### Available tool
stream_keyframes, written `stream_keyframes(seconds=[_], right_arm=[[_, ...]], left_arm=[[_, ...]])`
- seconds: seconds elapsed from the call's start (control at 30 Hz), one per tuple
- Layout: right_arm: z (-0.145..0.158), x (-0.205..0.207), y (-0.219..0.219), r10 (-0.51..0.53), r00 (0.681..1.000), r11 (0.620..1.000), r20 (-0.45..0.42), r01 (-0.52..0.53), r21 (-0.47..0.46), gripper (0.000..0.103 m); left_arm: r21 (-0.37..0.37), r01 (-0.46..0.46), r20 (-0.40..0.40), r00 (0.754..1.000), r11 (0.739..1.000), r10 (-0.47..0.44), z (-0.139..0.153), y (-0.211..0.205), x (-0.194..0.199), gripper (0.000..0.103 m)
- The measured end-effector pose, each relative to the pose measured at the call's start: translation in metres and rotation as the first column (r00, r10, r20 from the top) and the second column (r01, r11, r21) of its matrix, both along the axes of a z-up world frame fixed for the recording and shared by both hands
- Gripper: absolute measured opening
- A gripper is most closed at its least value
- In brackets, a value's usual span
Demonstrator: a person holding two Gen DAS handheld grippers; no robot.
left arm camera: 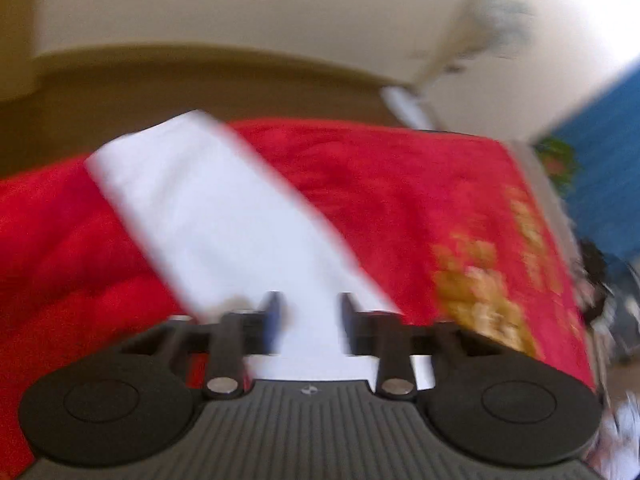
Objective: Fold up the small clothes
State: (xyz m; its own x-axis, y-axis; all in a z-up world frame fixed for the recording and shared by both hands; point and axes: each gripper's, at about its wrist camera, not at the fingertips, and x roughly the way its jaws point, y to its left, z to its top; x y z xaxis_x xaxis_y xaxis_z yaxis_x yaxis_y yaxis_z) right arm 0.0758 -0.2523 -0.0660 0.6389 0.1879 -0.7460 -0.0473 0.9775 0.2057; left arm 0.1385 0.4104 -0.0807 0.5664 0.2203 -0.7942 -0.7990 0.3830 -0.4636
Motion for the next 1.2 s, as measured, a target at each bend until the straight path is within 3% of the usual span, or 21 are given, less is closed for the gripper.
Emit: stream_keyframes(seconds=[0.07, 0.13, 0.3, 0.37, 0.57, 0.63, 0.67, 0.7, 0.83, 1.0, 1.1, 1.2], right_arm=[[0.0, 0.0, -0.001, 0.001, 1.0, 1.0, -0.001, -0.001, 0.007, 0.049], [0.0, 0.001, -0.001, 0.003, 1.0, 1.0, -0.004, -0.003, 0.01, 0.049], [-0.002, 0.002, 0.001, 0.01, 1.0, 1.0, -0.013, -0.01, 0.006, 0.049], [-0.003, 0.002, 0.002, 0.01, 1.0, 1.0, -0.018, -0.01, 0.005, 0.049], [-0.004, 0.002, 0.0, 0.007, 1.0, 1.0, -0.024, -0.007, 0.0, 0.049], [-0.005, 0.001, 0.0, 0.005, 1.0, 1.0, -0.026, -0.005, -0.001, 0.049], [-0.006, 0.001, -0.001, 0.004, 1.0, 1.0, -0.028, -0.004, -0.003, 0.049], [-0.006, 0.0, -0.001, 0.003, 1.0, 1.0, -0.031, -0.003, -0.003, 0.049], [-0.007, 0.0, -0.004, -0.002, 0.999, 1.0, -0.041, 0.002, 0.0, 0.049], [-0.008, 0.0, -0.002, 0.002, 0.999, 1.0, -0.043, -0.002, 0.003, 0.049], [-0.008, 0.001, -0.001, 0.007, 0.999, 1.0, -0.045, -0.007, 0.002, 0.049], [-0.009, 0.001, -0.001, 0.004, 0.999, 1.0, -0.049, -0.004, 0.004, 0.049]], left_arm=[[-0.039, -0.082, -0.036, 0.996, 0.996, 0.08, -0.011, 0.012, -0.013, 0.043], [-0.077, -0.127, 0.001, 0.992, 0.989, 0.127, -0.014, 0.019, -0.024, 0.041], [-0.037, -0.177, -0.024, 0.984, 0.984, 0.176, -0.014, 0.019, -0.031, 0.016], [-0.018, -0.178, -0.04, 0.983, 0.984, 0.177, -0.011, 0.016, -0.03, 0.0], [0.066, -0.132, 0.006, 0.991, 0.989, 0.132, 0.007, 0.006, -0.015, 0.0], [0.042, -0.131, -0.039, 0.99, 0.99, 0.133, 0.003, 0.006, -0.009, 0.004], [0.021, -0.15, -0.08, 0.985, 0.988, 0.151, -0.001, 0.007, -0.01, 0.018], [-0.006, -0.174, -0.105, 0.979, 0.985, 0.172, -0.006, 0.009, -0.013, 0.024], [-0.083, -0.212, -0.042, 0.977, 0.974, 0.209, -0.012, 0.018, -0.027, 0.023], [-0.088, -0.255, -0.032, 0.967, 0.963, 0.253, -0.008, 0.014, -0.036, 0.023], [-0.056, -0.235, -0.036, 0.972, 0.971, 0.233, -0.009, 0.013, -0.03, 0.026], [-0.089, -0.252, 0.004, 0.967, 0.964, 0.254, -0.018, 0.022, -0.03, 0.026]])
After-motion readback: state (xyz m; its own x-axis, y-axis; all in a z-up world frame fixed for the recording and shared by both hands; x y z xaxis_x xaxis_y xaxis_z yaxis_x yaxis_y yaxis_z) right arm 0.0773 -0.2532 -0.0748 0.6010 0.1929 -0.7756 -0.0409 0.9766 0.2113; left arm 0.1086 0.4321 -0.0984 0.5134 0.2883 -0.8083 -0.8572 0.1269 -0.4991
